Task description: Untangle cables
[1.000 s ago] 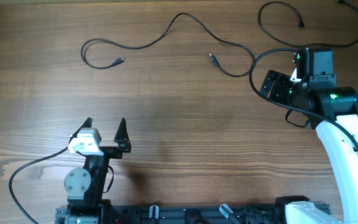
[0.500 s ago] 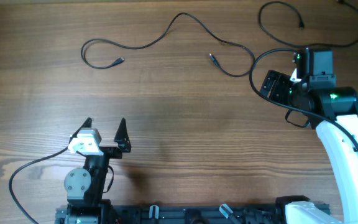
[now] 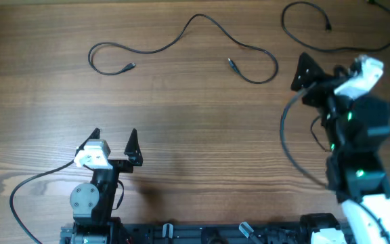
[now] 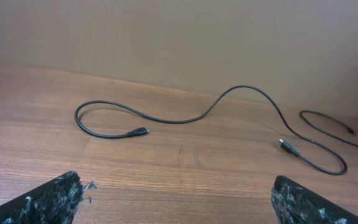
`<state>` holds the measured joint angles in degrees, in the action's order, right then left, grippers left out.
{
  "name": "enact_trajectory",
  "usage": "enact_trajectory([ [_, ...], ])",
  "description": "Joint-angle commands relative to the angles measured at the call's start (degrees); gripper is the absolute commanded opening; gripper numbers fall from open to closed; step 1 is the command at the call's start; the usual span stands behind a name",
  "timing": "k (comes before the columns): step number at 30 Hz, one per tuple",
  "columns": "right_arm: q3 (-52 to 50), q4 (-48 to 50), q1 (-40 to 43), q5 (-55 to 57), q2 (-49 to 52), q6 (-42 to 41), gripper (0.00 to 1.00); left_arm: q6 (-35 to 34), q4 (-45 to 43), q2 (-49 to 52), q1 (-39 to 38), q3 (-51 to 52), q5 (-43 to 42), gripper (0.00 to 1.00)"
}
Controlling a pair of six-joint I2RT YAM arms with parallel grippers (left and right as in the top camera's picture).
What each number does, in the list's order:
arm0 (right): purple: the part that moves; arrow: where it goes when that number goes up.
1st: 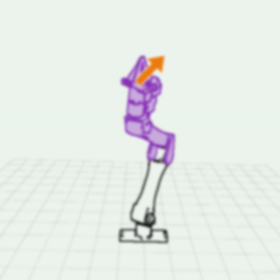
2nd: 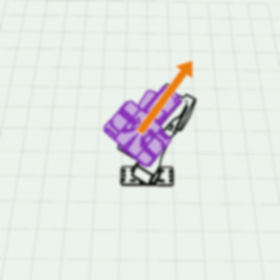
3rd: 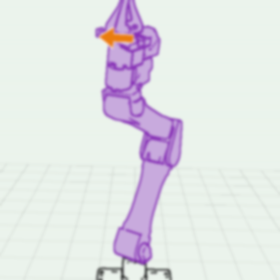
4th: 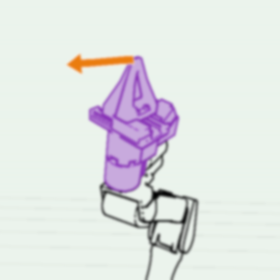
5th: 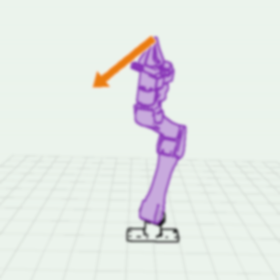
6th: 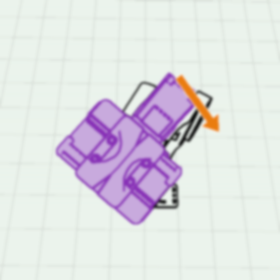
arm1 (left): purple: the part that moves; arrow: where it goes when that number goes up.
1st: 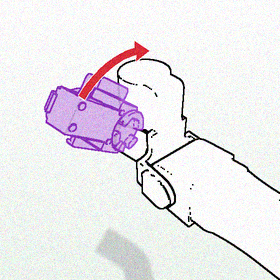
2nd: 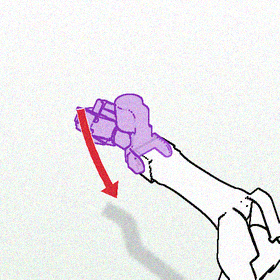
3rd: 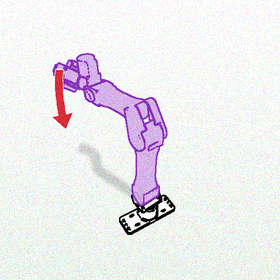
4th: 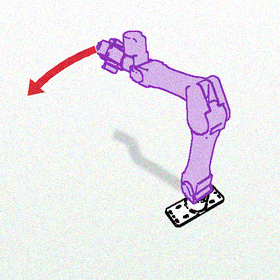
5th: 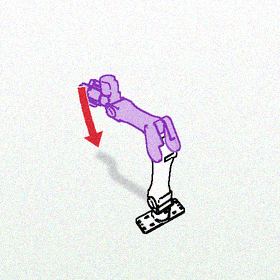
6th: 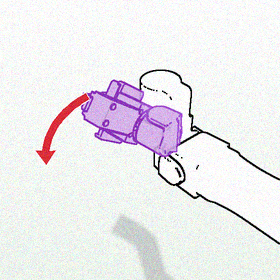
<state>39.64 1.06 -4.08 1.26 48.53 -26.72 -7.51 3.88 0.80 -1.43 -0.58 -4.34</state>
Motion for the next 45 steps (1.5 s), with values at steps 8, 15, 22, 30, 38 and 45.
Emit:
enact_trajectory([
  [8, -28.9, 23.0, 0.0, 1.3, -17.3, 3.3, 1.0, 1.3, 0.3, -0.5, 0.3, 0.2, 0.5, 1.0],
  [15, -39.4, 24.9, 0.0, 1.6, -27.0, 9.2, 1.0, 1.3, 0.3, -0.5, 0.3, 0.2, 0.5, 1.0],
  [22, -39.3, 8.9, 0.0, 2.2, -35.6, 15.8, 1.0, 1.3, 0.3, -0.5, 0.3, 0.2, 0.5, 1.0],
  [30, -39.3, -0.4, 0.7, 3.2, -47.2, 23.1, 1.0, 1.3, 0.3, -0.5, 0.3, 0.2, 0.5, 1.0],
  [38, -39.3, -0.5, 1.1, 1.3, -48.3, 23.7, 1.0, 1.3, 0.3, -0.5, 0.3, 0.2, 0.5, 1.0],
  [45, -39.3, -0.5, 1.1, 1.3, -48.3, 23.7, 1.0, 1.3, 0.3, -0.5, 0.3, 0.2, 0.5, 1.0],
])
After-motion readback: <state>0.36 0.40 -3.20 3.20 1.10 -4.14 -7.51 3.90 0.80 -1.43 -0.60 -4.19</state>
